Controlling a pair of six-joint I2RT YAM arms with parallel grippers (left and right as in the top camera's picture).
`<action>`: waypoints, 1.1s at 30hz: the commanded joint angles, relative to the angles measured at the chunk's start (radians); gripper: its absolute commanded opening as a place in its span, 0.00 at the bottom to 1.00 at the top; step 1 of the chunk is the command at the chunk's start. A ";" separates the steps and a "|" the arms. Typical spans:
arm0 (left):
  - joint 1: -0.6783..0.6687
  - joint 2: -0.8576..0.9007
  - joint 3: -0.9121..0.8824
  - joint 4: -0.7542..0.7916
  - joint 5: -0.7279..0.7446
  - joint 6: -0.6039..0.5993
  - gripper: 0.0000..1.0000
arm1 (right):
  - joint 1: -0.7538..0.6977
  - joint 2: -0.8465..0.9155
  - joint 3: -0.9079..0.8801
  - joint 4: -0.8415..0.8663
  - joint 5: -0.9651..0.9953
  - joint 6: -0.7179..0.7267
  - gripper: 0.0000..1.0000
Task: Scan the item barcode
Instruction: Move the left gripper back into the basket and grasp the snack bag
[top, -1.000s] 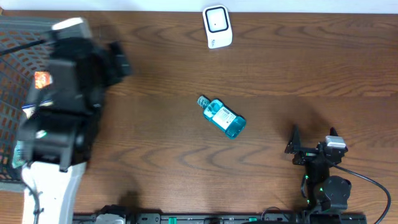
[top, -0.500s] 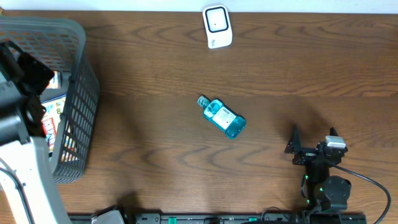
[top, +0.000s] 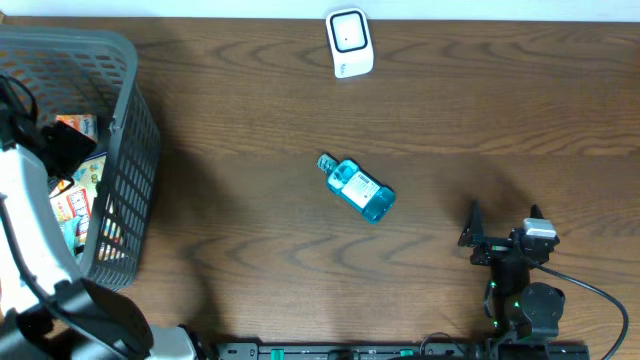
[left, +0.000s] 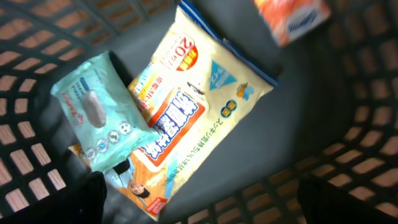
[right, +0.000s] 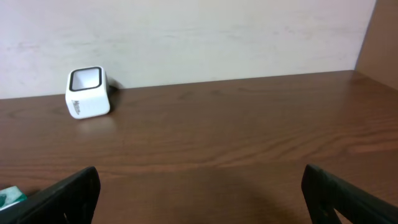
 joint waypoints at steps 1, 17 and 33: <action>0.003 0.016 -0.052 0.010 0.016 0.117 0.98 | 0.010 -0.005 -0.002 -0.004 0.005 0.002 0.99; 0.003 0.034 -0.505 0.423 -0.002 0.226 0.98 | 0.010 -0.005 -0.002 -0.004 0.005 0.002 0.99; 0.005 0.038 -0.614 0.624 -0.079 0.241 0.76 | 0.010 -0.005 -0.002 -0.003 0.005 0.002 0.99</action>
